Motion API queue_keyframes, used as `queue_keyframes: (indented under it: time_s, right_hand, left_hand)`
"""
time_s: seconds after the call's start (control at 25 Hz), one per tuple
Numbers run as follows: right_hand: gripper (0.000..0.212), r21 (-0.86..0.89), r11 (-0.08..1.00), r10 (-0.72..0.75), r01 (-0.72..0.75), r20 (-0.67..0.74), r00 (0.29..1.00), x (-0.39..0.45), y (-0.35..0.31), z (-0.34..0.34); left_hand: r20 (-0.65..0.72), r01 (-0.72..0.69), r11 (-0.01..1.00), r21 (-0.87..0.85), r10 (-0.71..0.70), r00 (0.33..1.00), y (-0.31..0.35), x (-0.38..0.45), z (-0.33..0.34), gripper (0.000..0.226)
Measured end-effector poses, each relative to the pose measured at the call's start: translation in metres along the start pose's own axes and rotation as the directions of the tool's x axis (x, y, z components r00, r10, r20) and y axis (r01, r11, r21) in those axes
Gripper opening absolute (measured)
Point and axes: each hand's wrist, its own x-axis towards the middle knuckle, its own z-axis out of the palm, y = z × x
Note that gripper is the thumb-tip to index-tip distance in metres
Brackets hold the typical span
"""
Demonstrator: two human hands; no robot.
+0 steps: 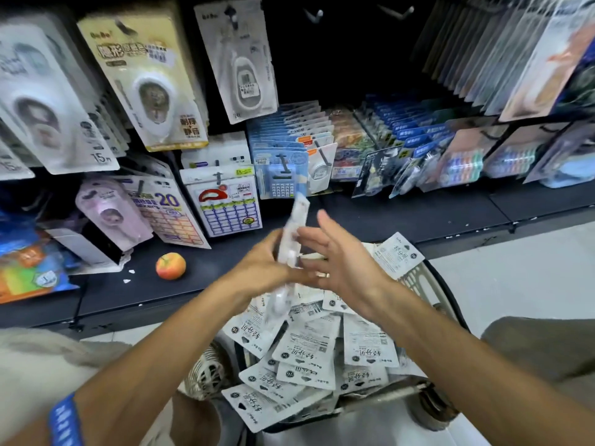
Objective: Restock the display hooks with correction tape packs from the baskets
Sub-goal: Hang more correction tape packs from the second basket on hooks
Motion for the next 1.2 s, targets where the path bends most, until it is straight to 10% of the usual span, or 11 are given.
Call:
queue_keyframes:
  time_s: [0.08, 0.16, 0.24, 0.32, 0.48, 0.56, 0.64, 0.72, 0.8, 1.04, 1.2]
  right_hand:
    - [0.039, 0.09, 0.995, -0.047, 0.044, 0.037, 0.998, 0.005, 0.003, -0.01]
    - [0.04, -0.368, 0.92, -0.146, 0.137, 0.002, 0.989, 0.004, 0.017, -0.031]
    - [0.078, -0.946, 0.222, 0.048, 0.234, 0.251, 0.967, 0.004, 0.049, -0.06]
    - [0.103, -0.886, -0.225, 0.315, 0.405, 0.327, 0.891, -0.003, 0.091, -0.074]
    - [0.082, -0.773, -0.301, 0.17, 0.559, 0.534, 0.829, 0.0, 0.143, -0.061]
    - [0.062, -0.848, -0.17, 0.011, 0.502, 0.508, 0.861, 0.005, 0.136, -0.059]
    - [0.027, -0.902, 0.259, -0.087, 0.345, 0.334, 0.939, 0.009, 0.107, -0.064]
    - [0.009, -0.66, 0.736, -0.11, 0.151, 0.104, 0.988, 0.013, 0.072, -0.076]
    - [0.019, -0.357, 0.933, -0.063, 0.036, -0.062, 0.996, 0.015, 0.04, -0.083]
    - [0.031, 0.145, 0.986, -0.051, 0.079, -0.191, 0.98, 0.023, -0.016, -0.049]
    - [0.049, 0.385, 0.912, 0.034, 0.141, -0.414, 0.909, 0.026, -0.018, -0.012]
  left_hand:
    - [-0.165, 0.028, 0.989, -0.146, -0.052, 0.985, 0.006, 0.003, -0.009, 0.043]
    - [-0.227, 0.046, 0.988, -0.149, -0.079, 0.971, 0.009, 0.005, -0.02, 0.035]
    - [-0.283, 0.05, 0.989, -0.136, -0.087, 0.955, 0.01, 0.006, -0.029, 0.033]
    - [-0.321, 0.045, 0.987, -0.152, -0.092, 0.943, 0.009, 0.006, -0.035, 0.035]
    - [-0.318, 0.04, 0.989, -0.143, -0.084, 0.944, 0.005, 0.008, -0.037, 0.033]
    - [-0.337, 0.035, 0.993, -0.116, -0.073, 0.939, 0.002, 0.01, -0.038, 0.033]
    - [-0.398, 0.026, 1.0, -0.006, -0.026, 0.917, 0.0, 0.015, -0.047, 0.036]
    - [-0.451, 0.042, 0.994, 0.102, 0.009, 0.892, -0.001, 0.017, -0.057, 0.04]
    - [-0.446, 0.074, 0.993, 0.094, -0.025, 0.895, -0.002, 0.016, -0.059, 0.035]
    - [0.101, 0.196, 0.893, -0.404, -0.169, 0.98, 0.018, -0.002, -0.026, 0.024]
    - [0.103, 0.168, 0.883, -0.437, -0.137, 0.985, 0.022, -0.008, -0.002, 0.035]
